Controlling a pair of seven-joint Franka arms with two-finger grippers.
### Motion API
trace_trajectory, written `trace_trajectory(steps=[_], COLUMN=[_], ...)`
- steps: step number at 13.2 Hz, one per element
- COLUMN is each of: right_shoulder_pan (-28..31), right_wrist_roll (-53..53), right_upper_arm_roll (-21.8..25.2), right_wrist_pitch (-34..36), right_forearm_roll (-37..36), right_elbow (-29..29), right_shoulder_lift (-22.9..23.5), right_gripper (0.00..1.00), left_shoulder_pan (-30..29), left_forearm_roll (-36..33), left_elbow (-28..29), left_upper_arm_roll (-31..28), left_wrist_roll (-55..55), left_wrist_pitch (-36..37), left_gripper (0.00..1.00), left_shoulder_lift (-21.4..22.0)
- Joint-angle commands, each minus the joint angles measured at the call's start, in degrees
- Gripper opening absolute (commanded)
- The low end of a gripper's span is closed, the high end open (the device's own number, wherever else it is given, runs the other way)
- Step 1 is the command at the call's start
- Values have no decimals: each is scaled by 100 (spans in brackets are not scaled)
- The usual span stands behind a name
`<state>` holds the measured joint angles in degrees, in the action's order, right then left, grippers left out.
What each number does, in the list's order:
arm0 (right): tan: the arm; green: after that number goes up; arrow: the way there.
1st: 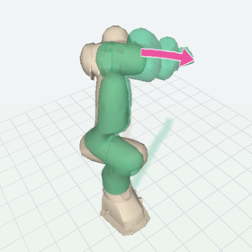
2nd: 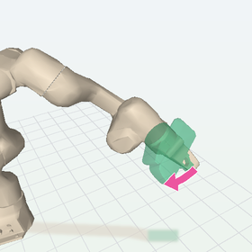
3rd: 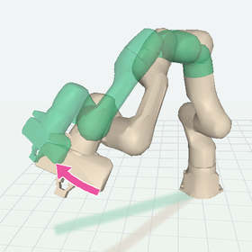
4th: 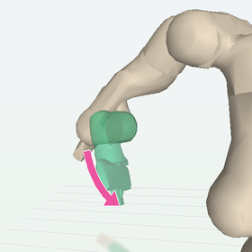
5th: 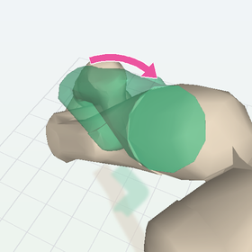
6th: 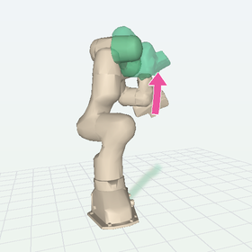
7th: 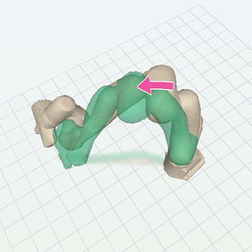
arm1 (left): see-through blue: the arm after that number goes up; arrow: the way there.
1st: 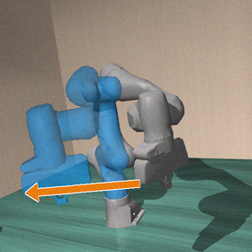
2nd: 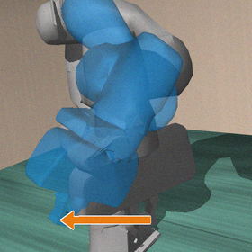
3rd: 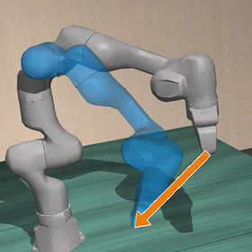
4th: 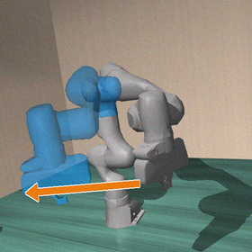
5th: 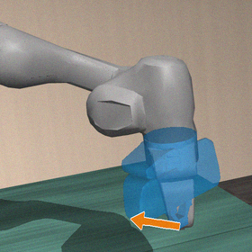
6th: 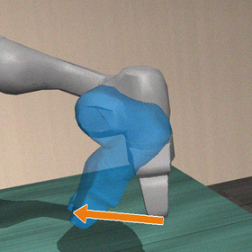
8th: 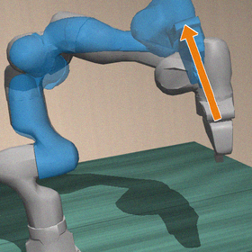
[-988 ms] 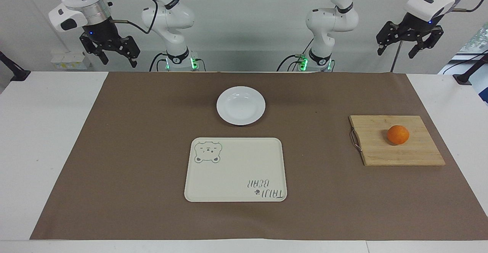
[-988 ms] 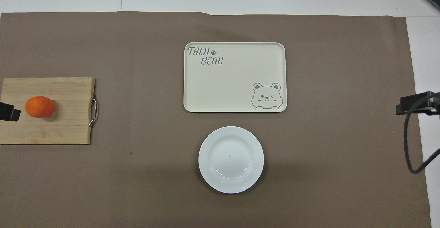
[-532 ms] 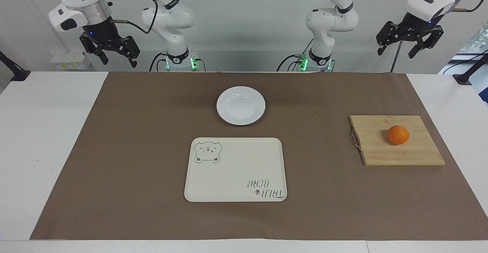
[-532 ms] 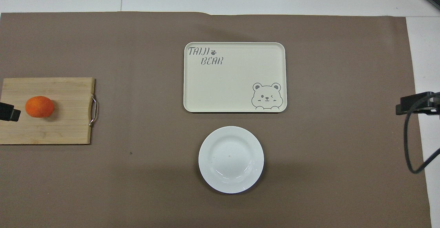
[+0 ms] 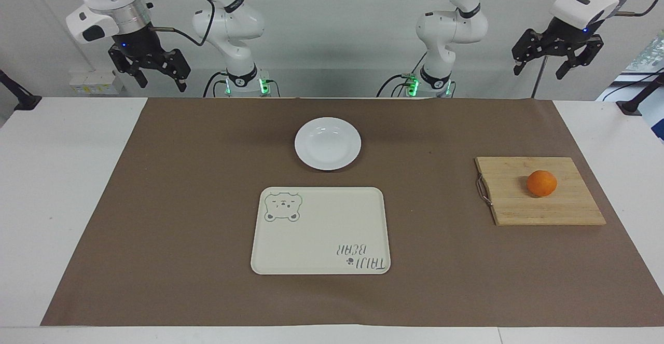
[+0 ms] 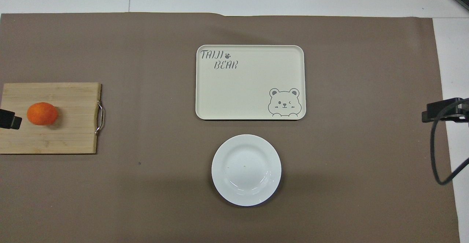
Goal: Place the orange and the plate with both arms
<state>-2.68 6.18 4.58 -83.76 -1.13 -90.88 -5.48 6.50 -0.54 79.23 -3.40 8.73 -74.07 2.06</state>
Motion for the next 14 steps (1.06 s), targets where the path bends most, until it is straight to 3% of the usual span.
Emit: trace_trajectory(steps=[1,9,14], right_shoulder_pan=[4,4,4], right_wrist_roll=[-91,-91,-82], right_upper_arm_roll=[25,25,25], right_wrist_pitch=[-62,-62,-62], right_forearm_roll=[86,86,86], right_elbow=[-35,-44,-35], right_shoulder_lift=[-33,-33,-33], right_gripper=[100,100,100], left_shoulder_pan=[-44,-43,-236], left_forearm_roll=[62,54,71], left_elbow=[154,206,373], left_upper_arm_roll=[24,33,15], left_wrist_roll=[-47,-47,50], left_wrist_pitch=[33,-55,-626], left_gripper=[100,100,100], left_shoulder_lift=[137,163,198])
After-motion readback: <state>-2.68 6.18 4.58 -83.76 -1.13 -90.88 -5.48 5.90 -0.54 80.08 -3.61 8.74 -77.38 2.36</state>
